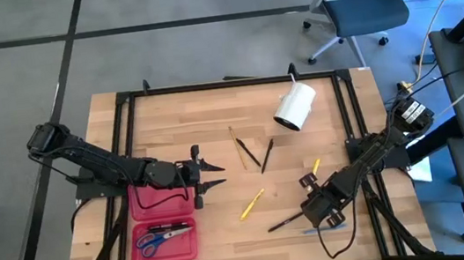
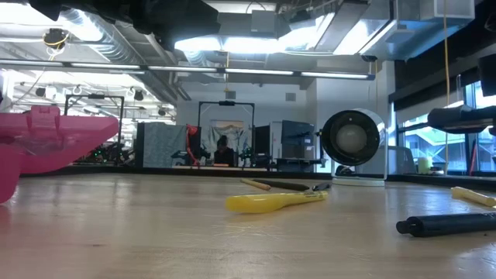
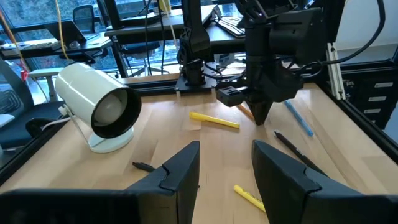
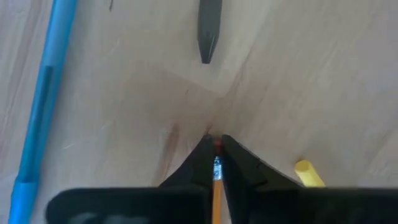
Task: Pick & place school supplies into a supply box
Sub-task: Put the orange pencil into the red supply box
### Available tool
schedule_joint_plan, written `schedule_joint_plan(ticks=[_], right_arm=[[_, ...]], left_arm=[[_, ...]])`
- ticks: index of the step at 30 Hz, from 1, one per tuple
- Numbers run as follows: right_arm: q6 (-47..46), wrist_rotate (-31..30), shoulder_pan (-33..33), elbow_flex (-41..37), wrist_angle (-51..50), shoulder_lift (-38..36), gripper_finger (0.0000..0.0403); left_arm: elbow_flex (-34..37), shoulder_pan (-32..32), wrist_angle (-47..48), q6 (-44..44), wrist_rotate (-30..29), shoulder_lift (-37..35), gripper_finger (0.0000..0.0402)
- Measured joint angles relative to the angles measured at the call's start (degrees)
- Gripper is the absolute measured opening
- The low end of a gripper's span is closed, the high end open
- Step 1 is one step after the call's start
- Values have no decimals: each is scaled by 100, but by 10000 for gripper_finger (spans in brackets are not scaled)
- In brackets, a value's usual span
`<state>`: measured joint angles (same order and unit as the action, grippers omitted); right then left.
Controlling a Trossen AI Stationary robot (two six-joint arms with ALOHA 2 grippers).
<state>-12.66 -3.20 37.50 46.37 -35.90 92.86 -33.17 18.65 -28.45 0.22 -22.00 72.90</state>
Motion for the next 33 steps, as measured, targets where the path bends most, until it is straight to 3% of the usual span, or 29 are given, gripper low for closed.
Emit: schedule_joint_plan(ticks=[13, 24, 28, 33], right_arm=[[-532, -35, -2, 129, -115, -736, 18], [-459, -1348, -15, 2176, -1311, -1056, 17], [29, -1725, -17, 2715, -714, -1058, 17], [933, -1818, -56, 2766, 946, -1056, 17]], left_arm=[[0, -1, -3, 1, 0, 0, 139], [0, -1, -9, -95, 3, 0, 139], [0, -1, -11, -97, 5, 0, 139], [0, 1, -65, -152, 66, 0, 139]])
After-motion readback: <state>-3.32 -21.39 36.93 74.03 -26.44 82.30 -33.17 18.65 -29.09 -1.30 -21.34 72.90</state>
